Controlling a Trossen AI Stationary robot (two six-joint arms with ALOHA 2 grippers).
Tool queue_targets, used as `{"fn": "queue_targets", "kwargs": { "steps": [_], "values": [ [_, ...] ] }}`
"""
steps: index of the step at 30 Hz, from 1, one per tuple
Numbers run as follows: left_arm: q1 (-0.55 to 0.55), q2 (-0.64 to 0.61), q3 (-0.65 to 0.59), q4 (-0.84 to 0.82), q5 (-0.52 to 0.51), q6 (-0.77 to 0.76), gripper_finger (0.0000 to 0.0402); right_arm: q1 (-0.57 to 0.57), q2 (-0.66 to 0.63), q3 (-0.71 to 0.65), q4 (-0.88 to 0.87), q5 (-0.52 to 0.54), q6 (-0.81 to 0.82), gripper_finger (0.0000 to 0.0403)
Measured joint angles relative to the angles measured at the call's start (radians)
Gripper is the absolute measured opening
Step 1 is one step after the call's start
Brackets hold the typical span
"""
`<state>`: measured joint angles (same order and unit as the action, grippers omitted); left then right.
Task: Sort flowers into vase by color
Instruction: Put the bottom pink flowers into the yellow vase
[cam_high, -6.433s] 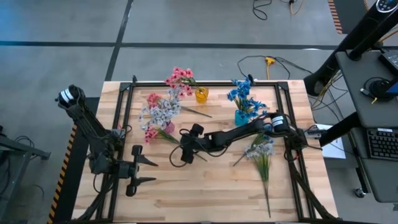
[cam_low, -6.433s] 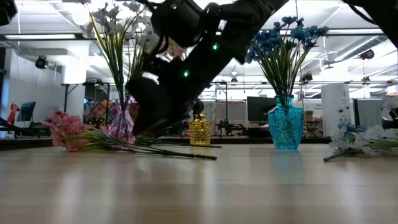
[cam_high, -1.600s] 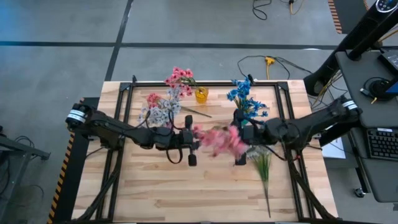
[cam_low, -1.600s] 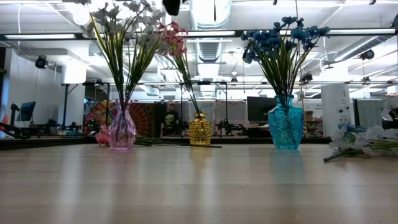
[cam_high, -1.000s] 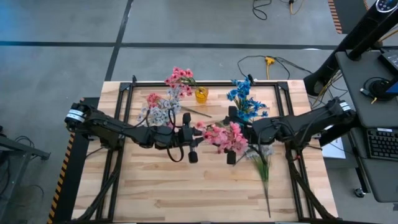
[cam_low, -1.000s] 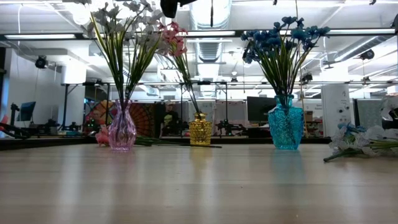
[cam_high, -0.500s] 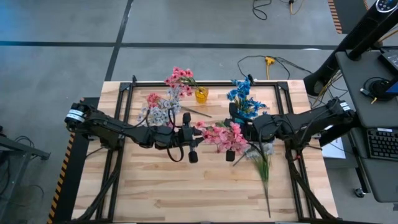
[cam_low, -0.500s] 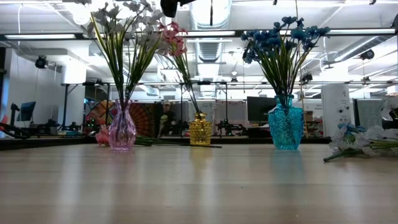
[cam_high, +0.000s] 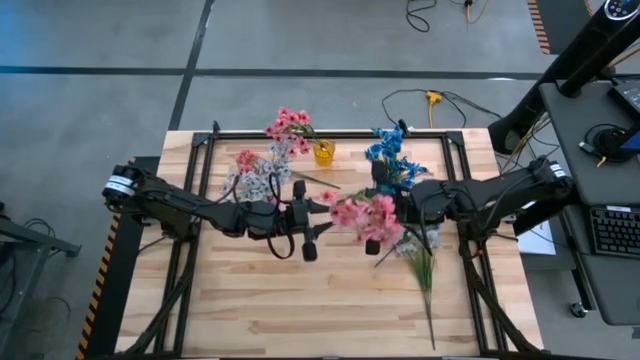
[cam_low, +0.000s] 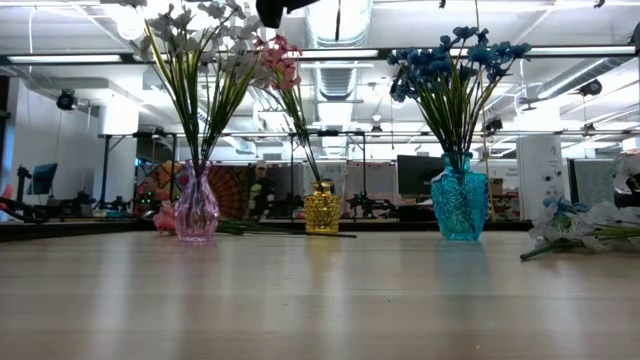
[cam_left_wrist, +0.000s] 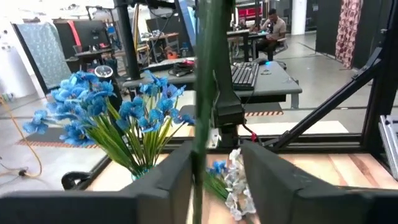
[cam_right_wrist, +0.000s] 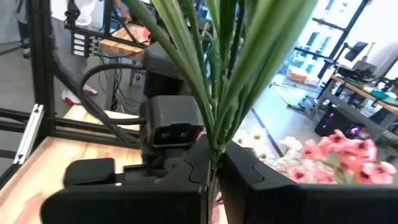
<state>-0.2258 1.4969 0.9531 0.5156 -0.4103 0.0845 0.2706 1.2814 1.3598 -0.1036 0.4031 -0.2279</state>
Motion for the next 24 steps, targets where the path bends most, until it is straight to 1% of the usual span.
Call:
{"fn": "queue_targets", "kwargs": {
  "steps": [3,6,9,12,15,19,22,24],
  "values": [
    [-0.002,-0.011,0.000,-0.064,-0.001,-0.023,0.0161,-0.022,-0.002,0.053,-0.072,0.000,0.003,0.0013],
    [-0.007,-0.027,0.000,-0.160,-0.001,-0.073,0.0184,-0.049,-0.001,0.124,-0.157,-0.002,0.003,0.0013],
    [-0.016,-0.052,0.000,-0.270,0.000,-0.151,0.0195,-0.102,0.001,0.199,-0.235,0.000,-0.005,0.0013],
    [-0.044,-0.069,0.000,-0.361,0.004,-0.216,0.0198,-0.182,0.001,0.247,-0.264,-0.019,-0.006,0.0013],
    [-0.098,-0.083,0.000,-0.362,0.016,-0.213,0.0197,-0.278,0.008,0.267,-0.266,-0.091,-0.006,0.0013],
    [-0.172,-0.123,0.000,-0.313,0.024,-0.139,0.0196,-0.418,0.041,0.291,-0.250,-0.204,0.010,0.0013],
    [-0.200,-0.172,0.037,-0.313,0.016,-0.078,0.0196,-0.517,0.088,0.298,-0.209,-0.286,0.030,0.0013],
    [-0.203,-0.206,0.077,-0.355,0.003,-0.040,0.0196,-0.568,0.126,0.299,-0.171,-0.347,0.055,0.0013]
  ]
}}
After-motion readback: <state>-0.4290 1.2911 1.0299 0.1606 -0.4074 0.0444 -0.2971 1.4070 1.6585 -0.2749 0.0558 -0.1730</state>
